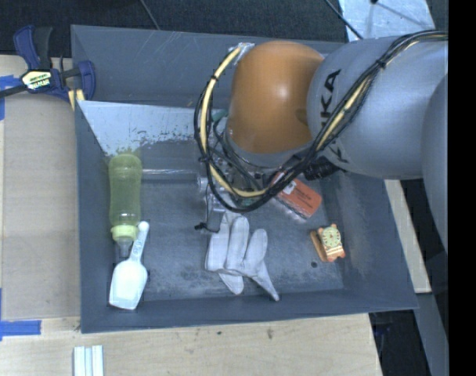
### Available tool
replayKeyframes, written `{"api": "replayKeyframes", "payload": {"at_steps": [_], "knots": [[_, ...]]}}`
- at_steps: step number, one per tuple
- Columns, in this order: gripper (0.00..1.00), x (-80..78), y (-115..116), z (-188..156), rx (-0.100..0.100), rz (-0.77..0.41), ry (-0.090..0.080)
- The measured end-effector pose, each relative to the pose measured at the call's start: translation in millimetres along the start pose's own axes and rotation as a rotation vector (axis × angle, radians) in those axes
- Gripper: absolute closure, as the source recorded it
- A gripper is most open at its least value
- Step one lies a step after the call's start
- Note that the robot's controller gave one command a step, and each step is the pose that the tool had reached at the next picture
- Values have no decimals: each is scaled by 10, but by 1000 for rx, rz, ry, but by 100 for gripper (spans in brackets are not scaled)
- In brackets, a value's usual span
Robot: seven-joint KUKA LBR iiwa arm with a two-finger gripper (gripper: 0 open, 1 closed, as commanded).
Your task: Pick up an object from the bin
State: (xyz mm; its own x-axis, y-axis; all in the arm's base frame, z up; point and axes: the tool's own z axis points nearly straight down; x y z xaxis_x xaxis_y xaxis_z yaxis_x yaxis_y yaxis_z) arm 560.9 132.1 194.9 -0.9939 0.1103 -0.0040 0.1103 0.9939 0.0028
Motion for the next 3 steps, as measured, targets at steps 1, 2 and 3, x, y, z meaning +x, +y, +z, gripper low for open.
{"api": "replayKeyframes", "payload": {"at_steps": [1,2,3], "knots": [[0,-83,-144,116,3,73,2],[0,-187,-448,318,2,-133,2],[0,-208,-662,399,3,-60,3]]}}
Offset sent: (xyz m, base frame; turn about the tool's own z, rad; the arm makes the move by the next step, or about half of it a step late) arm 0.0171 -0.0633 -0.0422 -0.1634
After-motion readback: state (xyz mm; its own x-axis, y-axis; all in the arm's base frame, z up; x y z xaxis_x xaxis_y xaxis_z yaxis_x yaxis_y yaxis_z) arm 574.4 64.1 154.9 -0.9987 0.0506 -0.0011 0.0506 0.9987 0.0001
